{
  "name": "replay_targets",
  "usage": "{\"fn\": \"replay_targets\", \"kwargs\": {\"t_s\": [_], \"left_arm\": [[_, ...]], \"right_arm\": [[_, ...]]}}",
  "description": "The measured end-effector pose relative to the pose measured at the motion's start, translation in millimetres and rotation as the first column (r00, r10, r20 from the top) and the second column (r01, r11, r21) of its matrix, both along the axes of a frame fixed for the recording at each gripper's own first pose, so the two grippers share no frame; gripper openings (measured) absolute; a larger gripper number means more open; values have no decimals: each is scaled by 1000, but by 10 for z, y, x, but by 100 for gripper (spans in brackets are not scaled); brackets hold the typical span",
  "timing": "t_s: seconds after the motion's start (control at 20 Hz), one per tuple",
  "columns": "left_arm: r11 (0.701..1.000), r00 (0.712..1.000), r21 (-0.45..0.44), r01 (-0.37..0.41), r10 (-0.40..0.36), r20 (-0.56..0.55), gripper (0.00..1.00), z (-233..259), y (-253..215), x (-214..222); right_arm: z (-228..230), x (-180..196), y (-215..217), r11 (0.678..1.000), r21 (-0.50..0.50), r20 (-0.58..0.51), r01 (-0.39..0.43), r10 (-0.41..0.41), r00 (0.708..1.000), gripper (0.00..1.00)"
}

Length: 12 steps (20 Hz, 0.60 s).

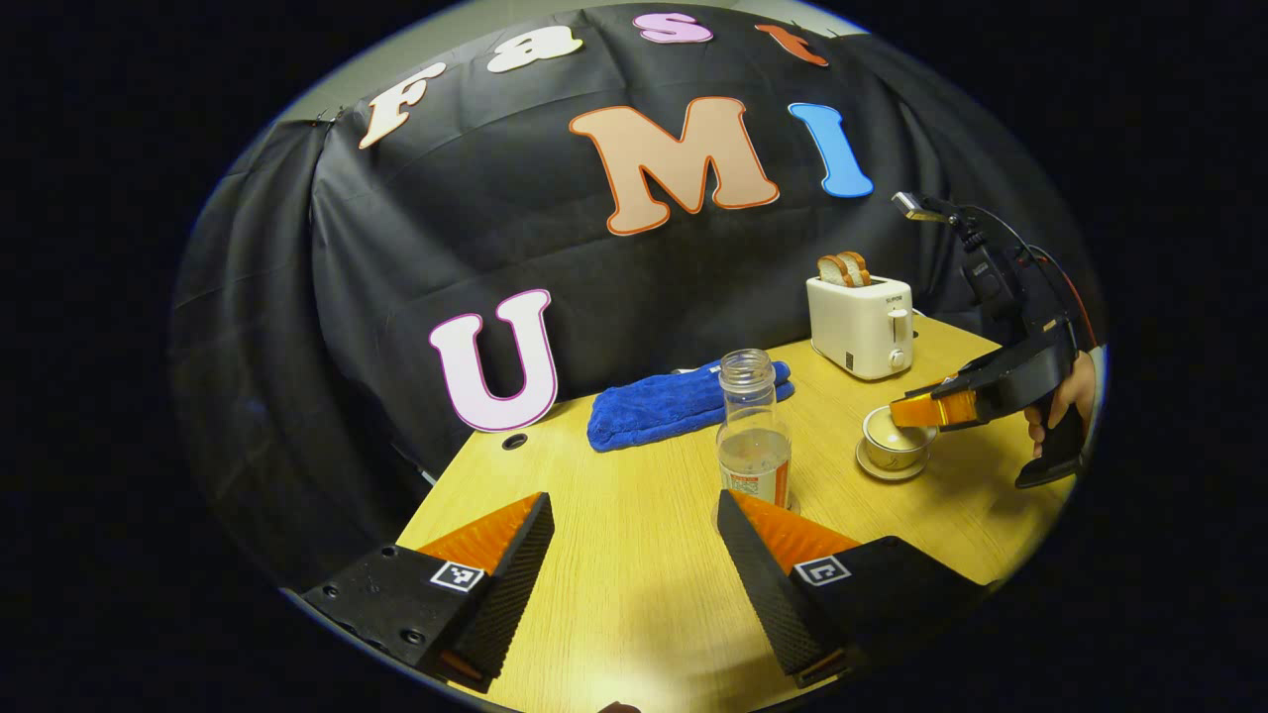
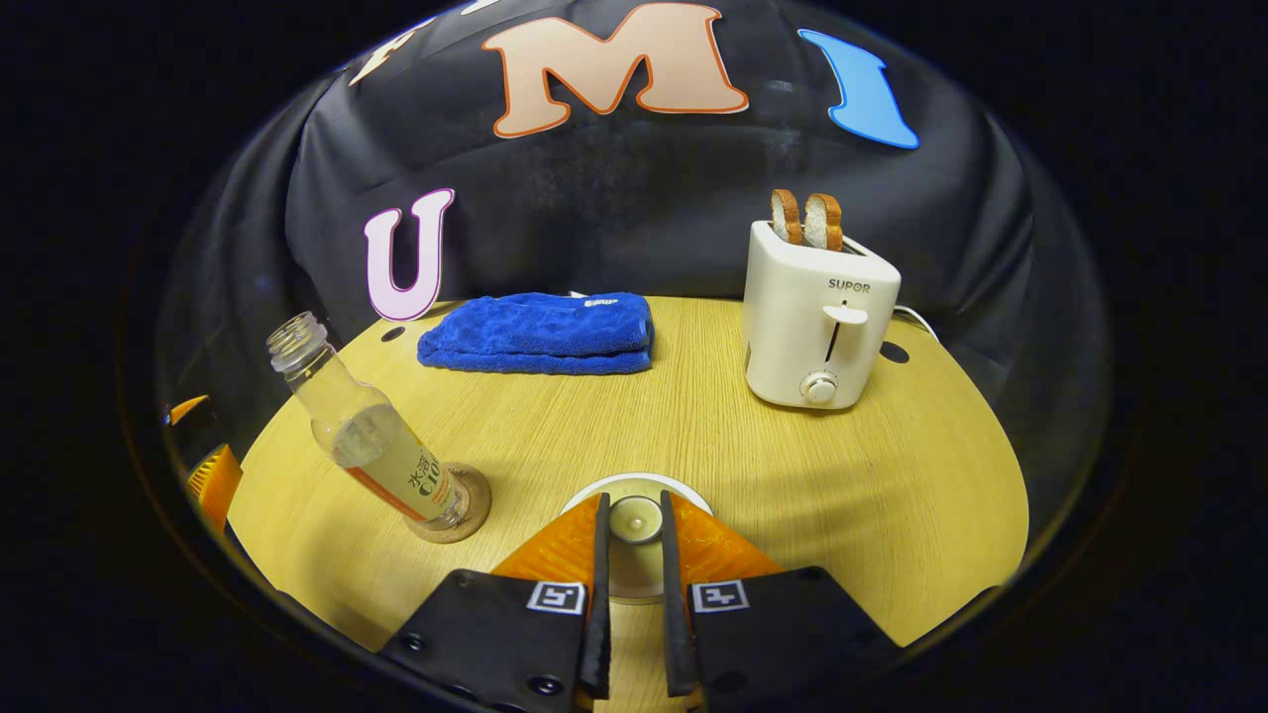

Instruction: Open the teacup lid with one hand, grasp the water bottle and pour water into the teacup with the other hand; after pouring, place the water bottle on the coaster and then close the teacup lid.

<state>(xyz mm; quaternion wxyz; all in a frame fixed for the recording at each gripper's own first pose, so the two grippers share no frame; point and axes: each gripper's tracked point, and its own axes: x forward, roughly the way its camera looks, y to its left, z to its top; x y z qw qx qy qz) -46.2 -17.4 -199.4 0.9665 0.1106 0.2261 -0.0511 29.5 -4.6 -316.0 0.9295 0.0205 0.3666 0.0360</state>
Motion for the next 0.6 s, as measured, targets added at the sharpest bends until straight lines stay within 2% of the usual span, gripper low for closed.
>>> {"fn": "replay_targets", "kwargs": {"t_s": [0.1, 0.25, 0.35, 0.6], "left_arm": [[1000, 1000, -5, -2, 2, 4, 97, 33, 13, 18], [1000, 1000, -15, -1, 1, 13, 97, 102, 24, 47], [1000, 1000, -24, 4, -4, 24, 97, 157, 12, 73], [996, 998, -83, 24, -19, 67, 97, 398, -53, 220]], "right_arm": [[-2, 2, -2, 1000, -7, 4, 3, -3, 1000, 28], [-4, -14, 0, 1000, -7, -4, 9, -9, 1000, 27], [71, -37, 29, 1000, 11, 5, 7, -7, 1000, 38], [603, -78, 67, 1000, 19, 151, -9, 6, 989, 99]]}}
